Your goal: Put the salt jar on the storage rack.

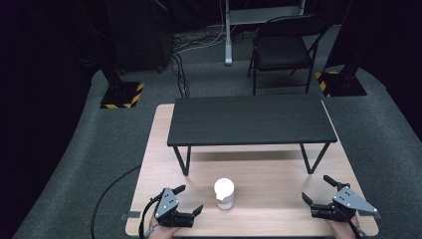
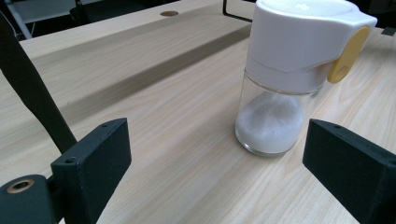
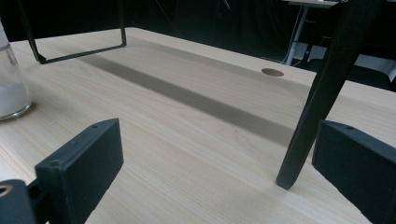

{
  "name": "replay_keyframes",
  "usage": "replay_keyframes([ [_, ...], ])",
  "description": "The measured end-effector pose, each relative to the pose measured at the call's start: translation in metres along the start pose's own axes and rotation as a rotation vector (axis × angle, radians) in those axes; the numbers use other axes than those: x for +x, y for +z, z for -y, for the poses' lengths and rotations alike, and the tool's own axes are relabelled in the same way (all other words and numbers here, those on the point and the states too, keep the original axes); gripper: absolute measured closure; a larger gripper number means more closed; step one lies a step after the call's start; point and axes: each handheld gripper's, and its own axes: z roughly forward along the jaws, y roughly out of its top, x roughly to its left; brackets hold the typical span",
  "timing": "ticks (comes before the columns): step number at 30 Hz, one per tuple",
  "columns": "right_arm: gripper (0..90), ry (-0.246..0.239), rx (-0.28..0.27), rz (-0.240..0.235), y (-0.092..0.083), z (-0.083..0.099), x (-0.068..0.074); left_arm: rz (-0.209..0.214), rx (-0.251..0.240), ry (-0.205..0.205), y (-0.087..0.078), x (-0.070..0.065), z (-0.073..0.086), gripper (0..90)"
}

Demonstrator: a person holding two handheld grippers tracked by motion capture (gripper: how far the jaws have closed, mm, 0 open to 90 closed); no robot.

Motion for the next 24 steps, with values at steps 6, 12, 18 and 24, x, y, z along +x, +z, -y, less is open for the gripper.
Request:
replay_keyframes([
  [6, 1.0, -0.002, 0.004, -0.002, 0.0, 0.0, 0.0, 0.011, 0.003, -0.007, 0.001, 0.002, 0.0, 7.5],
  [12, 1.0, -0.005, 0.006, -0.019, 0.002, -0.001, 0.002, 0.029, 0.012, -0.006, 0.002, 0.003, -0.001, 7.4],
  [18, 1.0, -0.007, 0.009, -0.022, 0.003, -0.001, 0.001, 0.087, 0.041, -0.002, 0.007, 0.008, -0.005, 7.4],
  [24, 1.0, -0.003, 0.01, -0.021, 0.002, -0.001, 0.001, 0.116, 0.056, 0.021, 0.013, 0.004, -0.008, 7.3],
])
